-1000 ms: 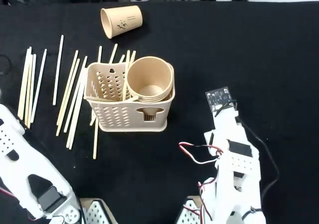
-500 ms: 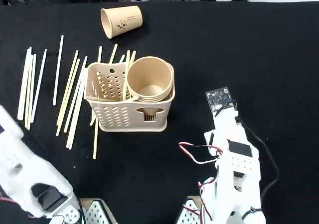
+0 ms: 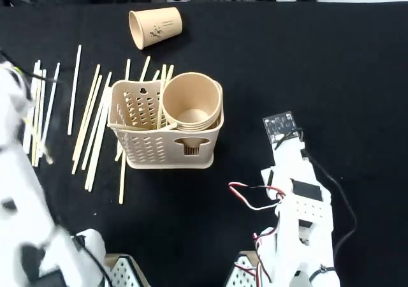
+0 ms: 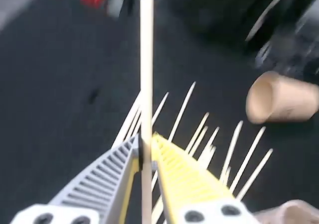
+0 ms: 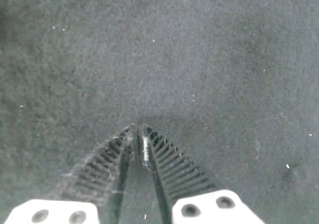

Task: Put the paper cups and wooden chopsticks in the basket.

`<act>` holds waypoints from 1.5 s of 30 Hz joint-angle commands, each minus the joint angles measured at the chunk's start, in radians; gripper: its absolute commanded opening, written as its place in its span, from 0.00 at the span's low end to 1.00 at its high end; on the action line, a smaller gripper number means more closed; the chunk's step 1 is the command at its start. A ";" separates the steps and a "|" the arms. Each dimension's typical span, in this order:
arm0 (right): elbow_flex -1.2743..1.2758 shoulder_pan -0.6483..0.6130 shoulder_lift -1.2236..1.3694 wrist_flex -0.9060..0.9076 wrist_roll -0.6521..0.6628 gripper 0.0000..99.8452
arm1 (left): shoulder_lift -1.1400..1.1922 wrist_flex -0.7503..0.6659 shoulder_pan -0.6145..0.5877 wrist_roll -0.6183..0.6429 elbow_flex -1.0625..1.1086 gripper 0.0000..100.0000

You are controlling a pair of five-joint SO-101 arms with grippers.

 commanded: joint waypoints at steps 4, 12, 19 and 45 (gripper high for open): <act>-0.028 -0.011 -0.038 -0.011 -0.126 0.01 | -0.516 -0.445 0.125 0.011 0.498 0.03; 0.054 -0.021 -0.286 0.046 -0.187 0.01 | -0.683 -0.618 0.205 0.011 0.650 0.03; 0.216 -0.075 -0.756 0.192 -0.181 0.01 | -0.692 -0.713 0.361 0.011 0.650 0.03; 0.248 -0.097 -0.978 0.354 -0.180 0.01 | -0.844 -1.108 0.582 -0.046 1.214 0.03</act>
